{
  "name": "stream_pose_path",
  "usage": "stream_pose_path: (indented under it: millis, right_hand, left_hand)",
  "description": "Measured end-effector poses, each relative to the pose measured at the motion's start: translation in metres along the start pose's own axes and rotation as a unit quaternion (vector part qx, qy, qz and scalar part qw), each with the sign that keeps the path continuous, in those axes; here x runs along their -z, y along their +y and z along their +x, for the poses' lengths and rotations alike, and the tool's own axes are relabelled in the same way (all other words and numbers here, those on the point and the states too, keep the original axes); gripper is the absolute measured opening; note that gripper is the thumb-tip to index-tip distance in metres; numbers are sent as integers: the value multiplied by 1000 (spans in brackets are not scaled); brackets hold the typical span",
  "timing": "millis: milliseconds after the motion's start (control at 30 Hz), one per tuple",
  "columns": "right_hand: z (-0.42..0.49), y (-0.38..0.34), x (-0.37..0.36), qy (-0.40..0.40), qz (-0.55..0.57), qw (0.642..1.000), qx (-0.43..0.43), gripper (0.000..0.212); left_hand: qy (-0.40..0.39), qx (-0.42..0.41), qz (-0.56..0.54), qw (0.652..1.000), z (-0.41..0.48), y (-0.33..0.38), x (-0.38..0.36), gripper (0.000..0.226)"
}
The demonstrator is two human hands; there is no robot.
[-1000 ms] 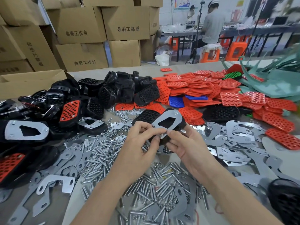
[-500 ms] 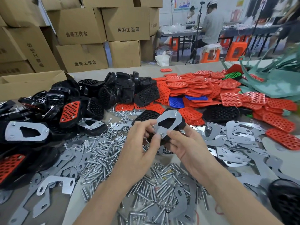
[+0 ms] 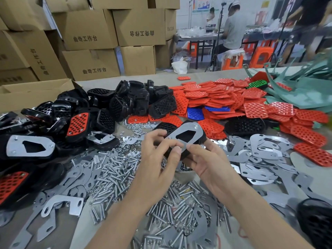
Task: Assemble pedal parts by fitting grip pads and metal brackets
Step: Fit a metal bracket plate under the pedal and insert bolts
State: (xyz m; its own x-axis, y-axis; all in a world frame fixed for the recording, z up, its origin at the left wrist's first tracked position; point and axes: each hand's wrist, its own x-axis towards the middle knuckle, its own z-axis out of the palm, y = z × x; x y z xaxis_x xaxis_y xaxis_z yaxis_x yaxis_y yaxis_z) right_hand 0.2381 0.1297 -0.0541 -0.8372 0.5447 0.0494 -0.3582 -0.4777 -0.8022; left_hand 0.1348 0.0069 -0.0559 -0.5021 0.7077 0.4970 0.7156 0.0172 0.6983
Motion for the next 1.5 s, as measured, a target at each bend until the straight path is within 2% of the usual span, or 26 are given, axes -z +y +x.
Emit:
stream_pose_path:
  millis: [67,300,433,567,700,833,1000,1067,1133,1300,1400,1433,1500]
  right_hand:
    - [0,0,-2,-8,16,1000,0,29]
    - [0,0,-2,0,47,999,-24,28]
    - [1,-3,-4,20,51,998,-41,42]
    - [0,-4,-5,22,52,997,-43,36]
    - [-2,-5,-3,13,63,997,-48,24]
    - [-2,-4,-5,13,31,998,-54,16]
    - [-1,-5,-8,17,51,998,-38,16]
    - [-1,-5,-8,15,43,998,-40,16]
    - [-2,-5,-8,20,31,999,-39,20]
    - [0,-4,-5,26,34,998,-48,16]
    - [1,-3,-6,21,41,997,-56,40]
    - [1,-3,-6,22,42,997,-56,39]
    - [1,-2,-5,29,35,997,-56,23]
  left_hand:
    - [11,9,-17,1000,0,1,0,21]
    - [-24,42,-133,990,1,10,0,29]
    - [-65,84,-196,975,-3,16,3,26]
    - [-41,72,-142,986,-2,17,-2,17]
    - [-21,68,-142,987,2,15,-3,22]
    - [-34,56,-123,990,0,14,-4,23]
    - [-39,96,-207,973,-4,16,-3,26]
    - [-27,70,-167,983,-2,16,-4,17]
    - [-27,57,-134,989,0,15,-6,19]
    - [-37,74,-143,986,-3,15,-7,23]
    - [-17,86,-169,982,-3,13,-6,24]
    - [-13,75,-151,986,-2,13,-7,24]
    - [-21,62,-114,991,0,15,-9,29]
